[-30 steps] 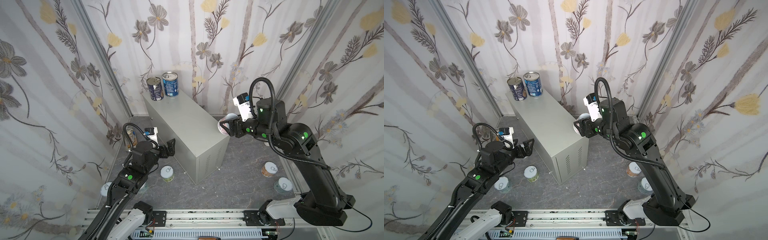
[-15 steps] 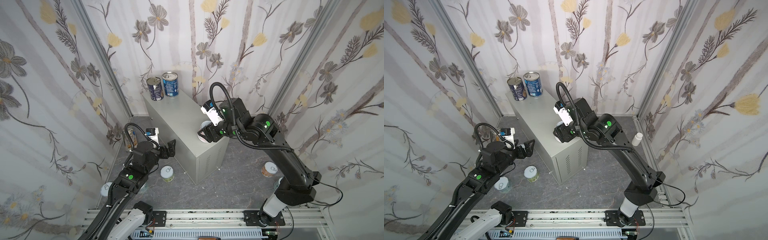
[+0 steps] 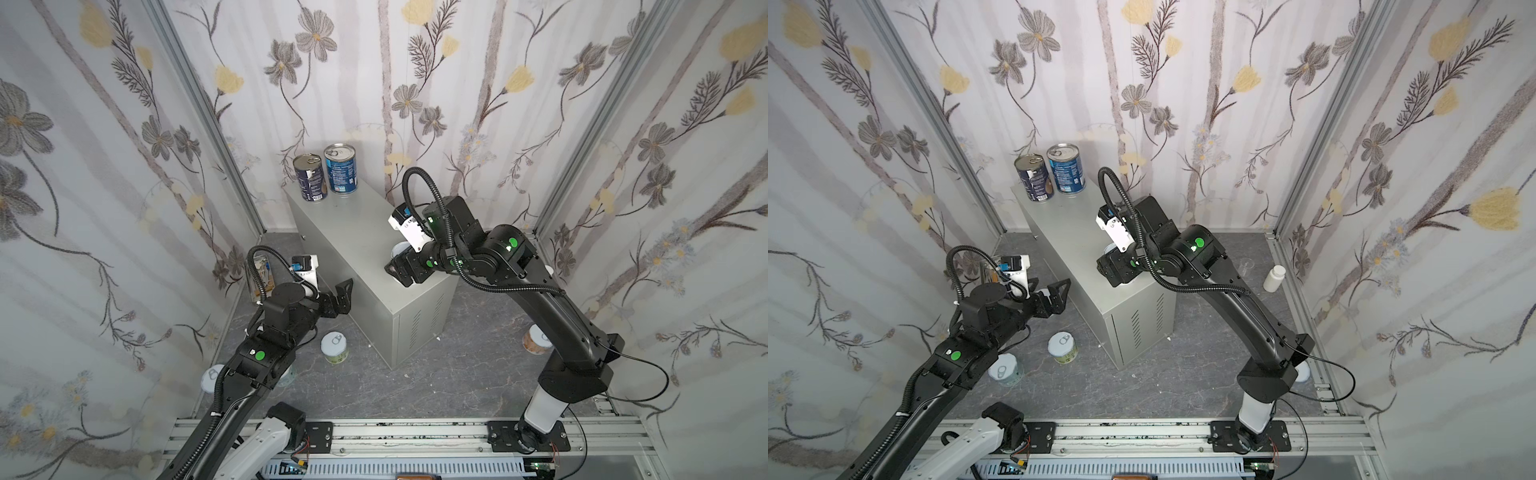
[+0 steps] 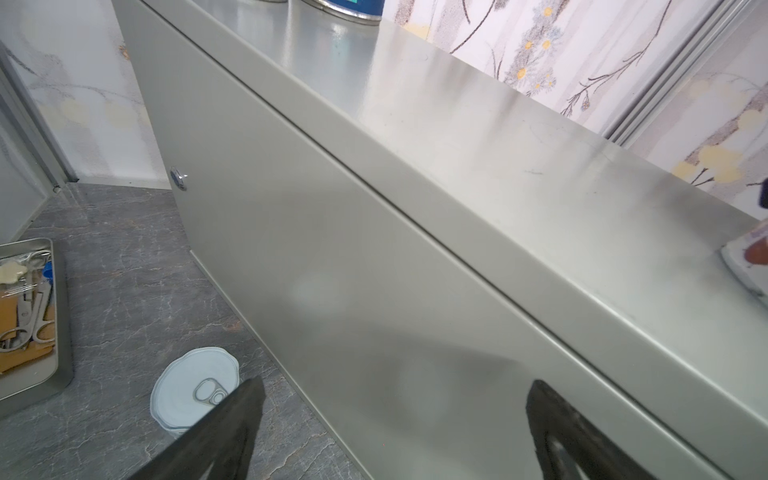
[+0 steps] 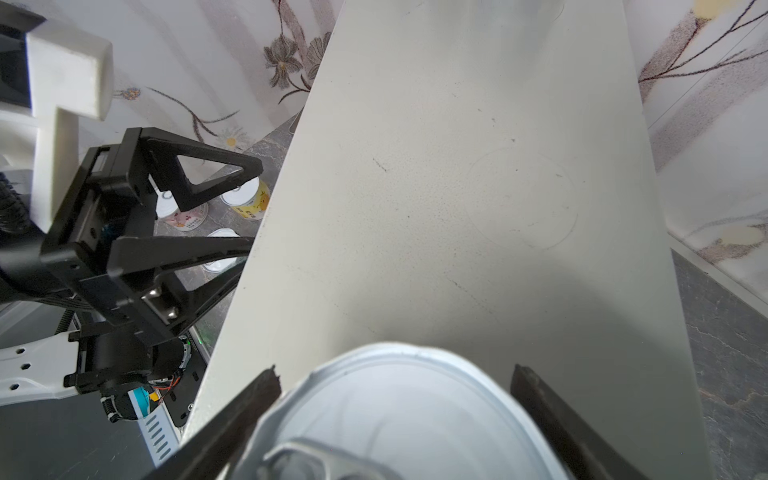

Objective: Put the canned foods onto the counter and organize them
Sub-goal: 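Carry the pink-labelled can with the right gripper up over the cabinet top, then set the pink-labelled can on the cabinet top and open the right gripper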

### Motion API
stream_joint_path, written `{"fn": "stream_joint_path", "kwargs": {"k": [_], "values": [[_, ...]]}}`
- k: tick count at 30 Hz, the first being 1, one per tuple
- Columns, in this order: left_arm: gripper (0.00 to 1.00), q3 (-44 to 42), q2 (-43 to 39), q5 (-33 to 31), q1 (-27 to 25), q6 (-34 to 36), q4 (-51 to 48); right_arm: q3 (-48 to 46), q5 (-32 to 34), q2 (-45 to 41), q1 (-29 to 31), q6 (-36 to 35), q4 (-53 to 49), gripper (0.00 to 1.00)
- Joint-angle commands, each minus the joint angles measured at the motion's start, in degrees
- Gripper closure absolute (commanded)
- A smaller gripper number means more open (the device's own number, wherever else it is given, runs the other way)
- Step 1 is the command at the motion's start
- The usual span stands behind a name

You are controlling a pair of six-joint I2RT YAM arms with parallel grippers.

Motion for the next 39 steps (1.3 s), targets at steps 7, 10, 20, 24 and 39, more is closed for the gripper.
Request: {"fn": "stream_joint_path", "kwargs": {"k": [7,10,20,24,39], "values": [[0.0,2.7,-3.0,4.9,0.0,4.1,0.9,0.2,-3.1,2.1,0.1,-0.5,8.1,0.12],[0.0,3.9,-2.8,6.3,-0.1,4.8,0.4,0.2,-3.8,2.9,0.0,-0.4,10.0,0.09],[0.0,10.2,0.2,15.2,-0.1,10.3,0.4,0.2,-6.5,0.2,-2.6,0.2,15.9,0.0],[0.0,12.0,2.6,18.9,-1.0,12.9,1.0,-0.1,-12.6,-1.6,-5.9,1.5,18.4,0.0],[0.0,17.1,12.0,20.9,-7.2,17.1,4.3,-31.1,-22.1,-28.6,-18.4,10.4,43.3,0.0]]}}
